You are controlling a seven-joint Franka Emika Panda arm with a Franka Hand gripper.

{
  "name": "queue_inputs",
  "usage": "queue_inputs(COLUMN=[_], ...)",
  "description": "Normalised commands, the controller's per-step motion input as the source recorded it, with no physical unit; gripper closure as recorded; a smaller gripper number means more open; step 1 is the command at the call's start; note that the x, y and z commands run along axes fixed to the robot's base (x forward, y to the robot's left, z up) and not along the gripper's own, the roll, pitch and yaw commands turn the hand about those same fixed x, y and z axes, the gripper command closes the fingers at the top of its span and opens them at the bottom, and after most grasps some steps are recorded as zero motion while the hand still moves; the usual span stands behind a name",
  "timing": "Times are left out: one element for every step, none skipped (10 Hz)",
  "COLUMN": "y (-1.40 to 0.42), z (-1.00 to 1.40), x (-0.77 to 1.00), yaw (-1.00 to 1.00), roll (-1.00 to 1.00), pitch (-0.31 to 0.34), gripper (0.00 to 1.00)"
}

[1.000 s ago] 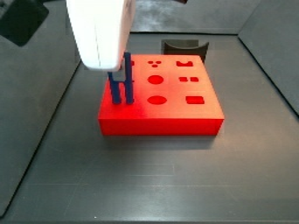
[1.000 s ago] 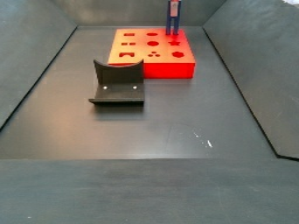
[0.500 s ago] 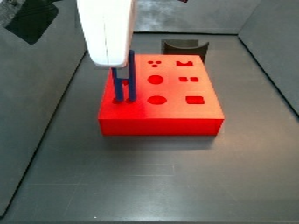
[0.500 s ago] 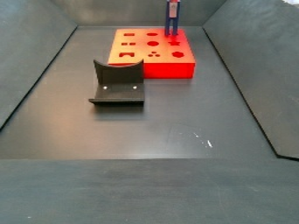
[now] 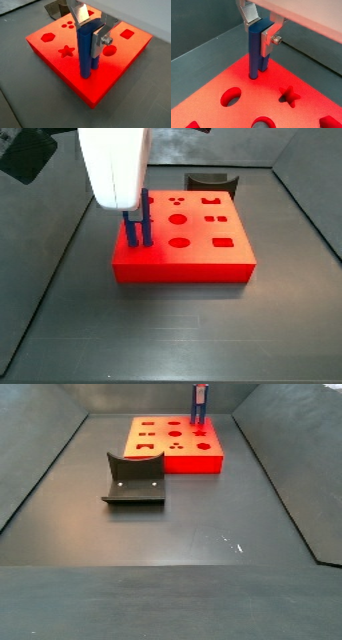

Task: Insert the square-circle object.

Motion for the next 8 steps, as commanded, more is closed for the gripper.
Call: queue_inputs(y=[0.02, 0.04, 0.0, 0.0, 0.0, -0.01, 0.0, -0.03], z=[-0.23, -0.31, -0.39, -0.41, -0.46, -0.59, -0.61, -0.57], x=[0.0, 0.16, 0.2, 0.29, 0.37, 0.19, 0.08, 0.0], yaw=[0.07, 0.05, 0.02, 0.02, 0.0, -0.03, 0.0, 0.0], roll=[0.0, 0.0, 0.0, 0.02, 0.08, 0.15, 0.21, 0.26], pitch=[-0.106, -0.1, -0.114, -0.119, -0.149, -0.173, -0.187, -0.194], gripper=[1.0, 1.0, 1.0, 1.0, 1.0, 1.0, 1.0, 1.0])
